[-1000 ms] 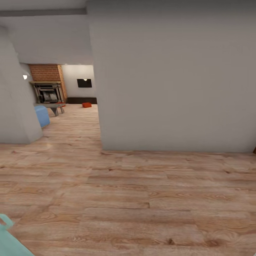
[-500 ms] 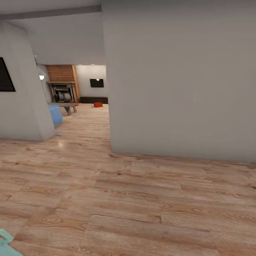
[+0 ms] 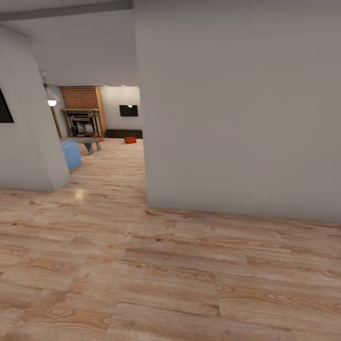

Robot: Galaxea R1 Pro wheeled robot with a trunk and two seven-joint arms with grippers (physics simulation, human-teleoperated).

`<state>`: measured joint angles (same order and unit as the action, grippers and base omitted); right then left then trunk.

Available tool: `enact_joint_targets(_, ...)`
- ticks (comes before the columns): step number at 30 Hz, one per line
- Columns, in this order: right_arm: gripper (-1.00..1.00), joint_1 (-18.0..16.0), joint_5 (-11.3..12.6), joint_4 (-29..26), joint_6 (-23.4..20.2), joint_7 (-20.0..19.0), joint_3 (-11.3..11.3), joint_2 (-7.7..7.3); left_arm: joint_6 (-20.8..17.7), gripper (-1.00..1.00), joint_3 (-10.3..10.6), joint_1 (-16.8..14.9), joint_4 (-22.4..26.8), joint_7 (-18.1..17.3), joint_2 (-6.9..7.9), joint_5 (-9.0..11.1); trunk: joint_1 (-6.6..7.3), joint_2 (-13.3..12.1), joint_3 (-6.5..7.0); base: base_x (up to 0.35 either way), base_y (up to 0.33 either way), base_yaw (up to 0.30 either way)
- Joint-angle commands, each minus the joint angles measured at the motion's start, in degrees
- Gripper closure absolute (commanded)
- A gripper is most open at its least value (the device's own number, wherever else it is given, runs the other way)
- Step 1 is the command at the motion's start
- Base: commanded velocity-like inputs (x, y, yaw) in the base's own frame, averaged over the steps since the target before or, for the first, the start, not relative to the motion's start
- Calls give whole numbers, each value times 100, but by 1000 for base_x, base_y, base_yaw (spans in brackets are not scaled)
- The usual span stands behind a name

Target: Move the two storage containers from the living room to the garage. In the garage, place one container on the floor and stack the other container on top of it (either order is fine).

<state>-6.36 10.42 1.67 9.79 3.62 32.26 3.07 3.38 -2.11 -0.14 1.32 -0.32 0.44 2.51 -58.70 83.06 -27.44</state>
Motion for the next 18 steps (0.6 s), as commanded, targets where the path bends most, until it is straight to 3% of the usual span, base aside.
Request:
enact_joint_targets(1,-100,-6,61,18,32,11,49,4,14,-100,-17,-2,-1,-3,0,27,-3,2,-5,322,0,0)
enact_joint_targets(18,-100,-6,92,18,32,16,50,9,14,-100,-17,-3,-1,-3,9,21,-3,2,-5,322,0,2)
